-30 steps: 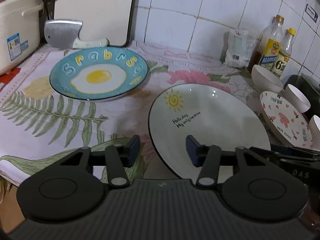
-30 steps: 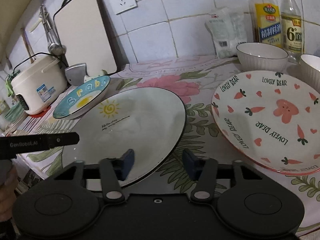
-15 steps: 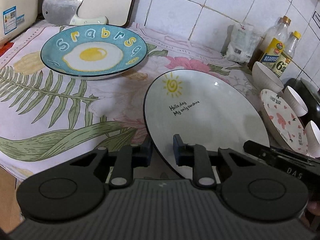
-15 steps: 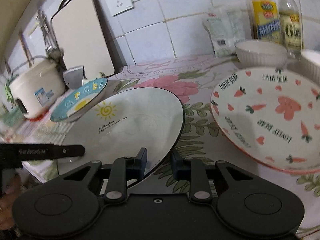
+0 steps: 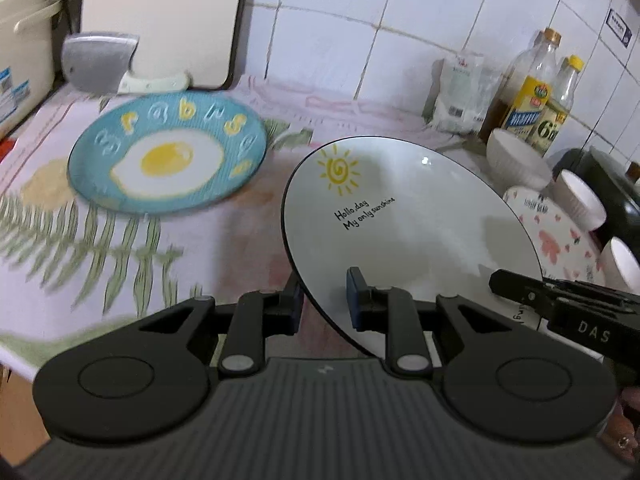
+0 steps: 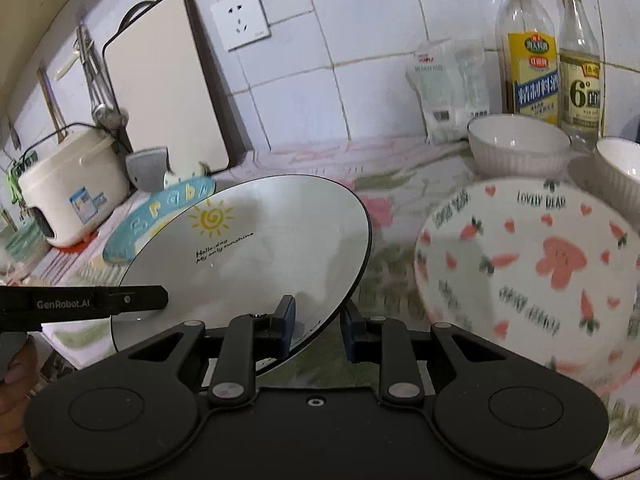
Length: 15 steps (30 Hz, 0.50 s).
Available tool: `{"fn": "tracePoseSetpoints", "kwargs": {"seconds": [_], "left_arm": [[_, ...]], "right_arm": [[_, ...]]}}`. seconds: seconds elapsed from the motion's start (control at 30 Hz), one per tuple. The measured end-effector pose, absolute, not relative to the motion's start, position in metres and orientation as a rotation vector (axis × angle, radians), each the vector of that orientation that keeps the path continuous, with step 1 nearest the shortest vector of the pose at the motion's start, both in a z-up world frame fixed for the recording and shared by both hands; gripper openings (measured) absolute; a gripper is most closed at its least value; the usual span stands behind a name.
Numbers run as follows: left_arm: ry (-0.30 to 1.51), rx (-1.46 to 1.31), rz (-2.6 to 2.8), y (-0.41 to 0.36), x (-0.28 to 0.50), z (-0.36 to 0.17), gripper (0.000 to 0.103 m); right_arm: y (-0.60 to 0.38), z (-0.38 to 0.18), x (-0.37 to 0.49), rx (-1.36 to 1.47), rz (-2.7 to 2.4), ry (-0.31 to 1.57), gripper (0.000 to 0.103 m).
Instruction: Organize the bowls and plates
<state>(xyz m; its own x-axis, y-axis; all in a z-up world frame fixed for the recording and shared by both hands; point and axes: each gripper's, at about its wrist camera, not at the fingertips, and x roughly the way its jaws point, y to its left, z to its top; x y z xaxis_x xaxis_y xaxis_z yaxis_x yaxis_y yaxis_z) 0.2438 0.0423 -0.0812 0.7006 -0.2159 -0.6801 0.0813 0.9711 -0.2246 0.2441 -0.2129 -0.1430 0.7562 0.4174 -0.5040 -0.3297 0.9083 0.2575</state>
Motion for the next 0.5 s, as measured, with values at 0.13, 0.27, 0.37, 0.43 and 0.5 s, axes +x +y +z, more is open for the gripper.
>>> {"fn": "tracePoseSetpoints", "kwargs": {"seconds": [0.13, 0.27, 0.37, 0.43, 0.5], "left_arm": [[0.772, -0.199, -0.169, 0.04, 0.278, -0.069, 0.021], [0.772, -0.205, -0.157, 0.037, 0.315, -0.06, 0.021], [0.786, -0.218, -0.15, 0.035, 0.345, -0.061, 0.021], [0.798, -0.223, -0.143, 0.034, 0.363, -0.065, 0.021], [0.807, -0.224, -0.129, 0.033, 0.378, -0.071, 0.021]], "right_arm": [[-0.211, -0.123, 0.269, 0.128, 0.389, 0.582, 0.029], [-0.214, -0.11, 0.308, 0.133, 0.388, 0.611, 0.029], [-0.216, -0.106, 0.337, 0.133, 0.384, 0.636, 0.029], [-0.216, -0.107, 0.355, 0.136, 0.379, 0.654, 0.029], [-0.215, -0.111, 0.372, 0.134, 0.375, 0.673, 0.029]]}}
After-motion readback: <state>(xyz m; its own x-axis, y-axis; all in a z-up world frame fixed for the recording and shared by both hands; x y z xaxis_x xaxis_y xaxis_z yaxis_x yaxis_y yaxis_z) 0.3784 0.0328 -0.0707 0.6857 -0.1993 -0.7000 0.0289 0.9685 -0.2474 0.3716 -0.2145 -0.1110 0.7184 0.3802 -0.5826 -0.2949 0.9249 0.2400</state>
